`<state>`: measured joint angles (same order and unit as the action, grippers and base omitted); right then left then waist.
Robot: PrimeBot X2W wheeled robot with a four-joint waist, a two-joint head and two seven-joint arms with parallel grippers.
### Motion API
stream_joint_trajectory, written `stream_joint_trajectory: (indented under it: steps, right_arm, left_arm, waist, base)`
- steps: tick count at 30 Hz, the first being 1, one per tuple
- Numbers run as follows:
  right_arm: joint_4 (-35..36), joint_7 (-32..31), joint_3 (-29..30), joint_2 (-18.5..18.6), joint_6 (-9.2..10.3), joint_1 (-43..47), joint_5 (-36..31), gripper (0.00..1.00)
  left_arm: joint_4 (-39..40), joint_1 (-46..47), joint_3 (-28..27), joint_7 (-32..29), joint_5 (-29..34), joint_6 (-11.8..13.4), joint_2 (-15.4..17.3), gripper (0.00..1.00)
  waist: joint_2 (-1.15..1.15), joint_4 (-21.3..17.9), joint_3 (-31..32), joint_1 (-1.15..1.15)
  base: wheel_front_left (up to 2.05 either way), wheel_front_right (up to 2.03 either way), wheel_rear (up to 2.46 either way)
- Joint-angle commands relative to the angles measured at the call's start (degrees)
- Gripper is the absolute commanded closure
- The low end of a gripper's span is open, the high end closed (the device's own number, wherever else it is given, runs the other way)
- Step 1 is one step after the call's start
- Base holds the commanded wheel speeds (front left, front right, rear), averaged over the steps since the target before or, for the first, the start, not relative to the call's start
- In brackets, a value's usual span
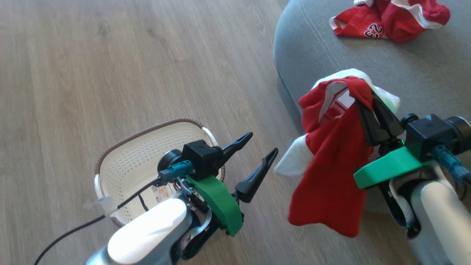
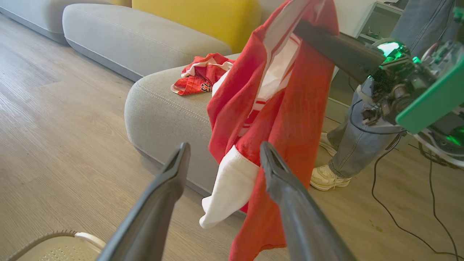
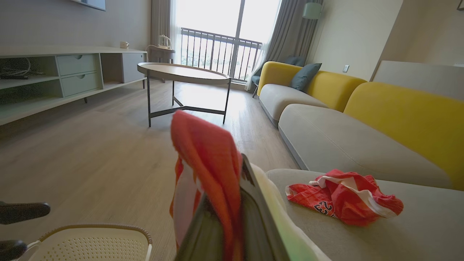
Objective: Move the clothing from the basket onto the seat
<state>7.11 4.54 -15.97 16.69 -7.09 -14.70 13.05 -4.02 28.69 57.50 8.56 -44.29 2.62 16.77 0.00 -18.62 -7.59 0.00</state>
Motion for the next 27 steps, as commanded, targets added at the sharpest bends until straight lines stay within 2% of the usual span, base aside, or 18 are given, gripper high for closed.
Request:
stream_joint_trajectory:
  steps: [1,10,15,20,27]
  right_arm:
    - [2.5,-0.1,0.1,0.0,-0.4,-0.4,-0.4,1.0]
    - [3.4,0.3,3.3,-2.5,-0.4,-0.1,-0.9,1.0]
    - [3.2,0.0,6.7,-5.1,-0.4,-3.9,-0.9,1.0]
    - [0.9,-2.7,11.8,-8.2,-0.4,-14.5,0.4,1.0]
    - [-6.6,-8.1,21.7,-11.3,-0.4,-36.4,1.1,1.0]
  left_arm:
    - [2.0,2.4,-1.7,-0.1,0.6,0.2,0.5,0.0]
    - [3.9,3.1,-1.3,-1.2,1.0,0.2,1.8,0.0]
    - [6.1,4.3,-2.0,-2.2,1.4,0.4,3.8,0.0]
    - [9.3,5.7,-3.7,-3.3,1.4,0.5,7.2,0.0]
    - [13.6,6.5,-4.8,-4.8,1.2,-0.1,11.4,0.0]
  waist:
    - [0.0,-0.4,-0.6,0.0]
    - [0.0,0.5,-4.2,0.0]
    - [0.0,0.9,-9.3,0.0]
    - [0.0,0.7,-16.1,0.0]
    - [0.0,2.0,-23.5,0.0]
  base:
    - [0.0,0.0,0.0]
    - [0.0,0.0,0.0]
    - [0.0,0.0,0.0]
    - [0.0,0.0,0.0]
    - [0.0,0.0,0.0]
